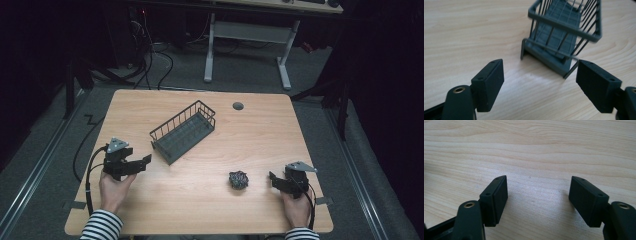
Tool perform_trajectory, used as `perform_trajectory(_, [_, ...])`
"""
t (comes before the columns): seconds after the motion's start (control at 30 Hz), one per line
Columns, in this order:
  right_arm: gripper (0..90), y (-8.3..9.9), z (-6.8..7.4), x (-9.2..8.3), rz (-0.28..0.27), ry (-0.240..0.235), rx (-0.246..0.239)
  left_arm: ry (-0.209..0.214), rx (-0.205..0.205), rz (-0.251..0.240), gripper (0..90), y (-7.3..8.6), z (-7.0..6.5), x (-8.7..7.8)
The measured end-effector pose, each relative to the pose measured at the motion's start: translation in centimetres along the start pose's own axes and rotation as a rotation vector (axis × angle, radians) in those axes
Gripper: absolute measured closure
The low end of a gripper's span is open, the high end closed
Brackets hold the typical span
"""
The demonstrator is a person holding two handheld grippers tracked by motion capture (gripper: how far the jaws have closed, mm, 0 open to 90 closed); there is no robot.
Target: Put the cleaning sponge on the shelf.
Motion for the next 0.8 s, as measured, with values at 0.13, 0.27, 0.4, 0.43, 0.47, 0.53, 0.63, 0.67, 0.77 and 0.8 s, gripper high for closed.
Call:
perform_trajectory(0.13, [31.6, 0.0, 0.0, 0.0, 0.0, 0.0, 0.0, 0.01, -0.006, -0.011, 22.0, -1.3, -0.2, -0.1])
perform_trajectory(0.27, [31.4, 0.0, 0.0, 0.0, 0.0, -0.001, 0.0, 0.011, 0.001, 0.001, 20.6, -2.4, -0.6, 0.4])
perform_trajectory(0.4, [31.4, 0.0, 0.0, 0.0, 0.0, -0.001, 0.0, 0.015, -0.004, 0.011, 18.6, -3.6, -0.8, 1.1])
perform_trajectory(0.43, [31.4, 0.0, 0.0, 0.0, 0.0, -0.001, 0.0, 0.016, -0.005, 0.015, 18.0, -3.8, -0.8, 1.3])
perform_trajectory(0.47, [31.4, 0.0, 0.0, 0.0, 0.0, -0.001, 0.0, 0.02, -0.017, 0.017, 17.5, -4.1, -0.8, 1.5])
perform_trajectory(0.53, [31.4, 0.0, 0.0, 0.0, 0.0, -0.001, 0.001, 0.014, -0.02, 0.029, 16.3, -4.5, -0.8, 2.0])
perform_trajectory(0.63, [31.4, 0.0, 0.0, 0.0, 0.0, -0.001, 0.0, 0.003, -0.015, 0.041, 15.9, -4.8, -0.7, 2.5])
perform_trajectory(0.67, [31.4, 0.0, 0.0, 0.0, 0.0, -0.001, 0.0, 0.005, -0.02, 0.041, 15.9, -4.9, -0.8, 2.7])
perform_trajectory(0.77, [31.4, 0.0, 0.0, 0.0, 0.0, -0.001, 0.0, 0.003, -0.031, 0.052, 15.6, -4.8, -0.7, 3.2])
perform_trajectory(0.8, [31.4, 0.0, 0.0, 0.0, 0.0, -0.001, 0.001, -0.001, -0.032, 0.064, 15.5, -4.7, -0.6, 3.5])
Point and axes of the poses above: each handheld gripper's, and its own axes: x roughly forward along the jaws, y roughly out of its underside, z roughly to its left, the point moved 7 cm from there along x, roughly forward along the jaws, and after that the axes turned 11 degrees about -y, right-handed, at the moved point
